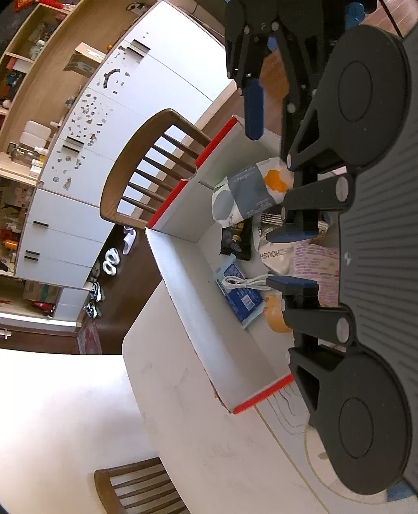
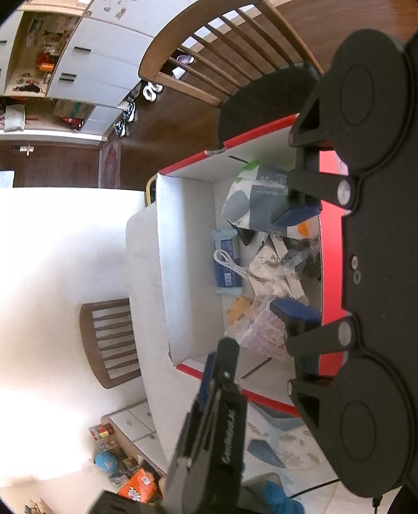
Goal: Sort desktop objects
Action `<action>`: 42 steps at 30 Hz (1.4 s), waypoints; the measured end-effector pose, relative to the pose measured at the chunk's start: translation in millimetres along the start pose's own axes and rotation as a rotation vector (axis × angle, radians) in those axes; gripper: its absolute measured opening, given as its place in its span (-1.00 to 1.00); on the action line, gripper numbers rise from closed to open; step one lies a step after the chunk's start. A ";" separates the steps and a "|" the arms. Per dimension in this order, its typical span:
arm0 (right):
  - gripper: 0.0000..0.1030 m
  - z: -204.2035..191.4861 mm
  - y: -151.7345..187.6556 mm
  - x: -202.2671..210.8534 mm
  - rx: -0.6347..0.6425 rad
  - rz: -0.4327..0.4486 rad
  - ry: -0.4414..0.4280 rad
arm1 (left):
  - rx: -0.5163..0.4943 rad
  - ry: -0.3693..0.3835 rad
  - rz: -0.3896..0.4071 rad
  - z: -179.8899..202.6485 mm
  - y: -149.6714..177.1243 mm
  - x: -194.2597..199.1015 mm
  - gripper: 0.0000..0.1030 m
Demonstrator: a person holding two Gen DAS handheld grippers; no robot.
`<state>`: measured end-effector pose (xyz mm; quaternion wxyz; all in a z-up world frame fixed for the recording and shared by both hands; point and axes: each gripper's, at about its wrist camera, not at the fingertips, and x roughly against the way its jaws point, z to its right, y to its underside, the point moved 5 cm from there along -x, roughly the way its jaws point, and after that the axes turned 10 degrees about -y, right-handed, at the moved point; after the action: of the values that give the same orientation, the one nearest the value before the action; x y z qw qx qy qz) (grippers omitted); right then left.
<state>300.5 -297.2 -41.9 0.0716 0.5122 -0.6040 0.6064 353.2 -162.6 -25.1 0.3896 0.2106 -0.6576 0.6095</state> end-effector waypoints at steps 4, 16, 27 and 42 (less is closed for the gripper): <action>-0.03 -4.0 -0.1 5.7 -0.011 0.025 0.008 | -0.009 0.006 0.019 1.2 6.2 12.9 -0.61; -0.01 -24.9 8.6 13.4 -0.019 0.054 0.032 | -0.013 0.016 0.027 -4.1 27.2 40.6 -0.61; 0.29 -48.3 16.3 16.2 -0.013 0.085 0.039 | -0.015 -0.034 0.019 -19.6 53.2 55.2 -0.61; 0.30 -61.9 28.4 19.2 -0.025 0.102 0.048 | -0.017 -0.046 0.029 -23.3 77.6 64.7 0.41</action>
<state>238.5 -264.9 -31.2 0.0616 0.4653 -0.6350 0.6136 261.5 -114.2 -25.9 0.3674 0.2116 -0.6744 0.6045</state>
